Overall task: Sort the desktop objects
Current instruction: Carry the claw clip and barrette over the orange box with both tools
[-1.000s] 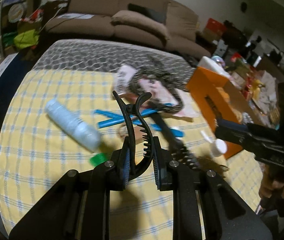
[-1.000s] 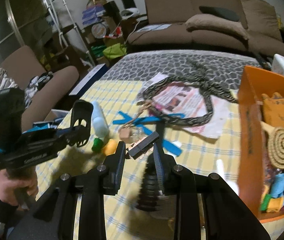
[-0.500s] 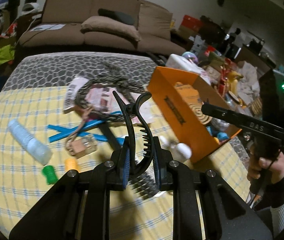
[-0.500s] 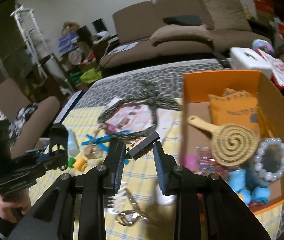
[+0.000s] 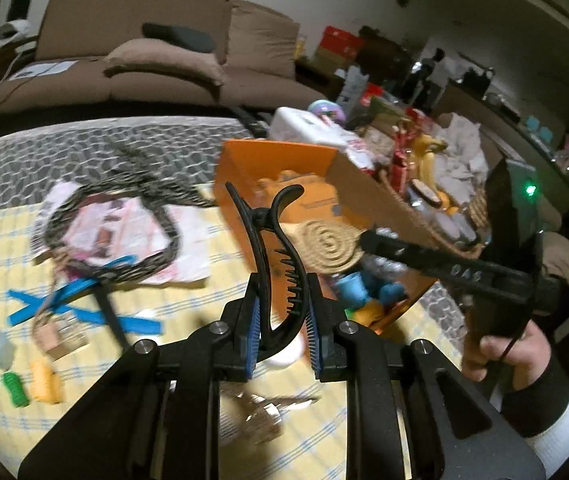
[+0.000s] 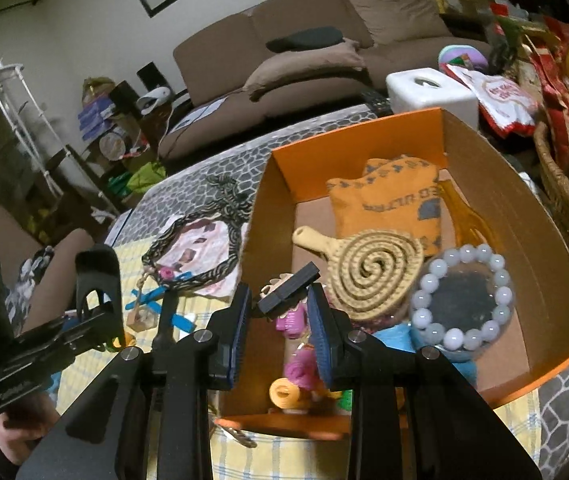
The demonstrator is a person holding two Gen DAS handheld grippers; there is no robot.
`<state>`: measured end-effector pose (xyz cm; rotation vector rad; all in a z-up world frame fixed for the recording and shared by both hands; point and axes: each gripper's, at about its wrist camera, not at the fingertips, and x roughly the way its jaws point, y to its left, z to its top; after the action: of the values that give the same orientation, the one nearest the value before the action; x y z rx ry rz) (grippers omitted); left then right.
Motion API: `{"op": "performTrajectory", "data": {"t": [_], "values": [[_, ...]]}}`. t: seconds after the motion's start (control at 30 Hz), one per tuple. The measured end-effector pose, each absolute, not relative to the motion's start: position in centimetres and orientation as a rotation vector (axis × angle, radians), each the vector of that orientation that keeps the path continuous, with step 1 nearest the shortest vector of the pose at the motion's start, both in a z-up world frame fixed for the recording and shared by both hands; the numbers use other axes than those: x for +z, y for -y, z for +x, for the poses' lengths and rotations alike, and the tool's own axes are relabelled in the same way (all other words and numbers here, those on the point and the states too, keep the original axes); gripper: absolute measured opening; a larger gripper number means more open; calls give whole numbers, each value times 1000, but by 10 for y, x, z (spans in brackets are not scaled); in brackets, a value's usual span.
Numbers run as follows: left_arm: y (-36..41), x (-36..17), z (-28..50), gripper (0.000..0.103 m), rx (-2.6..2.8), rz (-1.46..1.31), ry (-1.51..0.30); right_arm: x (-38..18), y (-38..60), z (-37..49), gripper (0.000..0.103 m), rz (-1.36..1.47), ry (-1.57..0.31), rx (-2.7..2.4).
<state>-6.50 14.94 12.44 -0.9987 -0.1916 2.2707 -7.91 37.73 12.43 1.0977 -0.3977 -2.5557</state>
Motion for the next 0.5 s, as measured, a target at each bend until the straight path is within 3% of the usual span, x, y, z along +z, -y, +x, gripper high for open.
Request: {"op": "performTrajectory", "data": {"t": [0.5], "values": [[-226,116,-75,18,2186,-990,118,113,-404,-75,30,1156,446,-2569]]}}
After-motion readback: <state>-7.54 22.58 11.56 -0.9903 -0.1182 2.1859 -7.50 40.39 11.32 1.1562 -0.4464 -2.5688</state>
